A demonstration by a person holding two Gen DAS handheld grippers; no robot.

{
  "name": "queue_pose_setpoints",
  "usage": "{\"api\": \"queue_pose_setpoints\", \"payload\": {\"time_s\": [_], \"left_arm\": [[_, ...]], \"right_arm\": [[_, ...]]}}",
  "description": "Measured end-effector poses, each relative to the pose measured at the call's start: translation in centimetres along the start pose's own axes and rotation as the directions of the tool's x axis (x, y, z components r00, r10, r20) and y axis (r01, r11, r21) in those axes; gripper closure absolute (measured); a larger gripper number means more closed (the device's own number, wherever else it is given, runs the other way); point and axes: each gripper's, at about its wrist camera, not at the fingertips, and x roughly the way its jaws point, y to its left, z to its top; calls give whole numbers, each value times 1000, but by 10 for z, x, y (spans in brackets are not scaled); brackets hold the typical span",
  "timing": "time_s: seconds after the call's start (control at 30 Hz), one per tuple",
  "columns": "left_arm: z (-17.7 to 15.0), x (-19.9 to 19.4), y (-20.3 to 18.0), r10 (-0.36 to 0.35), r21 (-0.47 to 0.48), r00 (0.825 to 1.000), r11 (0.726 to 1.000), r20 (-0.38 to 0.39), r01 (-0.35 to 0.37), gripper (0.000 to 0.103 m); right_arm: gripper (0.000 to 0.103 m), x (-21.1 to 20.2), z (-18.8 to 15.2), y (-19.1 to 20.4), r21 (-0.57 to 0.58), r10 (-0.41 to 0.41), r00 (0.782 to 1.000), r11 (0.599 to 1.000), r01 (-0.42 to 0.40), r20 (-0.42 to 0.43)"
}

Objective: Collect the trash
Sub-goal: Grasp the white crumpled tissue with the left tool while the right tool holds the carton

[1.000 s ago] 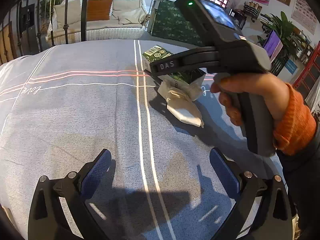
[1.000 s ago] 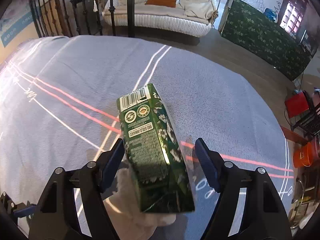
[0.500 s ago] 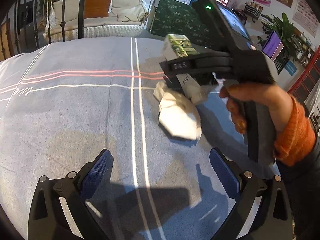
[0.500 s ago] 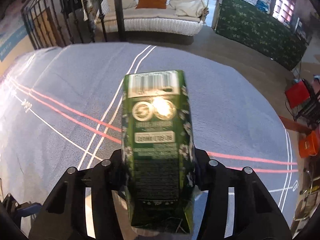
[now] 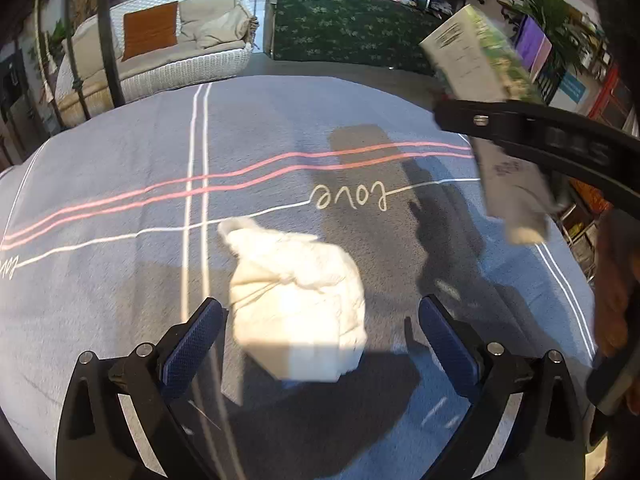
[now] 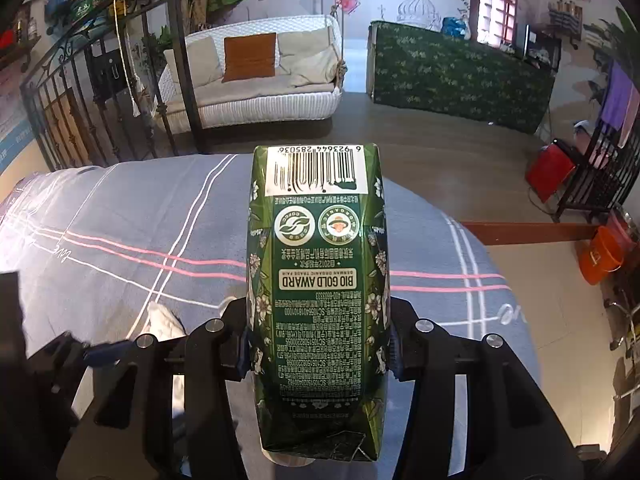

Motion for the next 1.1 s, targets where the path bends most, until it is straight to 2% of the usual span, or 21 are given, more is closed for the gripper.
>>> {"api": "queue_pose_setpoints", "payload": {"time_s": [0.13, 0.27, 0.4, 0.5, 0.67, 0.83, 1.1], "left_arm": [[8, 10, -3, 5, 26, 1000, 1000, -4, -5, 8], [10, 19, -5, 5, 33, 999, 999, -32, -4, 23], [7, 20, -7, 23, 28, 999, 999, -25, -22, 33], [5, 19, -5, 47, 25, 999, 999, -14, -47, 46], [1, 11, -6, 49, 6, 999, 999, 3, -49, 76], [-3, 2, -6, 7, -22, 1000, 1000, 17, -7, 83], [-24, -32, -20, -51, -12, 996, 999, 71, 52, 84]], "right_arm": [[54, -27, -13, -6, -13, -10, 999, 1000, 11, 42], [54, -46, -25, -14, 11, 2, 998, 1000, -3, 58], [54, -57, -39, -16, 22, 9, 998, 1000, -10, 58], [54, -65, -48, -20, 45, 11, 998, 999, -13, 62], [54, -75, -58, -25, 90, 4, 997, 996, -11, 74], [54, -88, -71, -27, 108, -12, 996, 994, 3, 87], [54, -114, -105, -42, 185, -21, 995, 983, 3, 96]]}}
